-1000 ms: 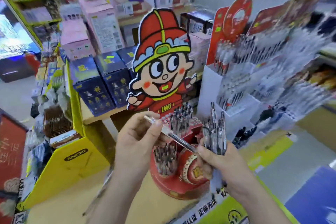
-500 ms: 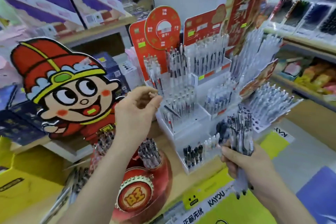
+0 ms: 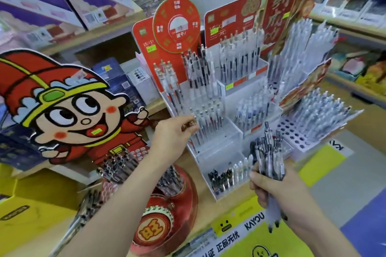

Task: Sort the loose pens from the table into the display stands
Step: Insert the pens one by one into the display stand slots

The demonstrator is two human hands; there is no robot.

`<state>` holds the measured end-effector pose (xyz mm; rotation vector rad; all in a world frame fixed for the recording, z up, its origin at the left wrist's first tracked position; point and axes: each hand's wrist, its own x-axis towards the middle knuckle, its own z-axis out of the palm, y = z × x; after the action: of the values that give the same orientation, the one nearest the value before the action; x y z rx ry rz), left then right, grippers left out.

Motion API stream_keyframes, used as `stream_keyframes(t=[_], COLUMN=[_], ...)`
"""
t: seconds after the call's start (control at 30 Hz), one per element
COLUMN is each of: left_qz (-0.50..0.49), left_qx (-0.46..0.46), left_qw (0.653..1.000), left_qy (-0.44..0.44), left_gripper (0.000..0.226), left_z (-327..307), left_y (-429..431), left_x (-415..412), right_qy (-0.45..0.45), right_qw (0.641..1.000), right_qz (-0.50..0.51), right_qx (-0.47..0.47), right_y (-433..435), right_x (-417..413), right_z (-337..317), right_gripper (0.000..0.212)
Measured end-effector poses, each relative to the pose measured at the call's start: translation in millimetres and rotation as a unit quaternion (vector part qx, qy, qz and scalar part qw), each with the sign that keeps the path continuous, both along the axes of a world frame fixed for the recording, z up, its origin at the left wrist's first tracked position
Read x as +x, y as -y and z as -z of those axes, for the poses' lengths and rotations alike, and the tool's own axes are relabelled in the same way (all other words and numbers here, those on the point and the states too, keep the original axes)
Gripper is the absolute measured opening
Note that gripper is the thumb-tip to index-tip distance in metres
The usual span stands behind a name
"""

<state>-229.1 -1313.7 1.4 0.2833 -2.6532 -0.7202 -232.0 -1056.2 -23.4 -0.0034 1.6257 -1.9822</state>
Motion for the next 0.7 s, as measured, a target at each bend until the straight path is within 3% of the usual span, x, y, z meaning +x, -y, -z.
stream_keyframes(t=[0.13, 0.2, 0.33, 0.53, 0.7], left_qz=[0.046, 0.028, -0.036, 0.037, 0.073], left_qx=[-0.093, -0.099, -0.017, -0.154, -0.141], left_qw=[0.995, 0.995, 0.998, 0.985, 0.986], left_qy=[0.011, 0.01, 0.039, 0.063, 0.048], left_gripper=[0.028, 0.025, 0.023, 0.025, 0.02], left_z=[1, 0, -4, -9, -5], left_y=[-1, 2, 0, 2, 6], left_x=[-1, -6, -11, -12, -15], right_qy=[0.012, 0.044, 0.056, 0.065, 0.078], right_qw=[1.0, 0.999, 0.998, 0.996, 0.993], right_qz=[0.0, 0.0, -0.007, 0.005, 0.005], right_qx=[0.008, -0.012, -0.04, -0.06, -0.087], right_y=[9, 16, 29, 48, 62], right_x=[-1, 0, 3, 7, 14], right_z=[-3, -5, -9, -13, -16], right_gripper=[0.011, 0.013, 0.019, 0.021, 0.027])
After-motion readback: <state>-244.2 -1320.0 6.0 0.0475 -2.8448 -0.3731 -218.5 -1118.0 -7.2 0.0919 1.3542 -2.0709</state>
